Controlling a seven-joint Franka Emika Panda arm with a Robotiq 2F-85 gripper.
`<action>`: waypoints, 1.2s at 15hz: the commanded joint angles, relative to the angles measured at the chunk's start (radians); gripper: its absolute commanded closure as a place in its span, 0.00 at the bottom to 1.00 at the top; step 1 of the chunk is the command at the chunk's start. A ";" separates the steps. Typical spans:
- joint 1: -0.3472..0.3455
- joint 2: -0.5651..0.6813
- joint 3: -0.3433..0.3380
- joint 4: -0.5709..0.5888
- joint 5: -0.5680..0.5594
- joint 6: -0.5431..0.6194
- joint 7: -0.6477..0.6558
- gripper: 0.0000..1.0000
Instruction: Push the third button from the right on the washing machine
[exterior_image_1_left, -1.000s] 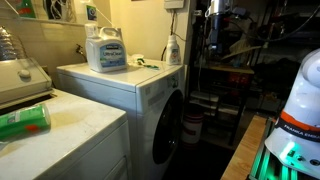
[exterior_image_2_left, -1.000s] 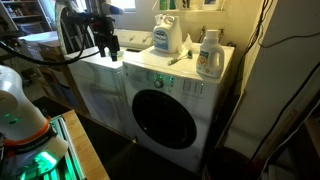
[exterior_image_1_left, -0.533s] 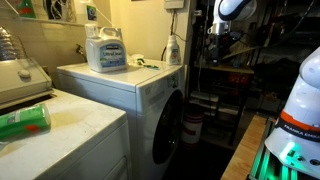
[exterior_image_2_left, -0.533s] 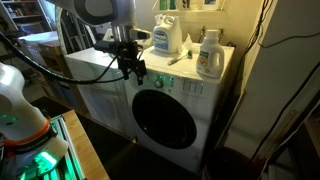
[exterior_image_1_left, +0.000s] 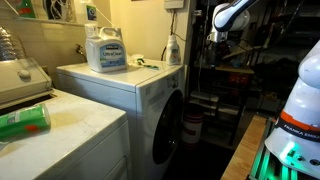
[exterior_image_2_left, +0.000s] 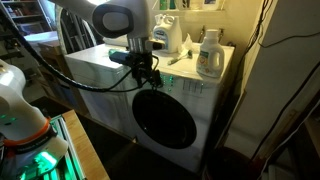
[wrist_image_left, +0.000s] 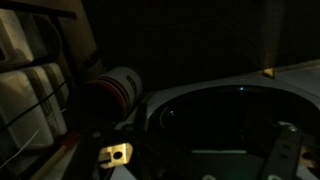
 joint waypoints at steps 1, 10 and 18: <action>-0.013 0.043 0.001 0.024 0.006 0.022 -0.020 0.00; -0.058 0.363 -0.021 0.186 0.176 0.329 -0.288 0.51; -0.129 0.481 0.098 0.292 0.427 0.398 -0.498 0.86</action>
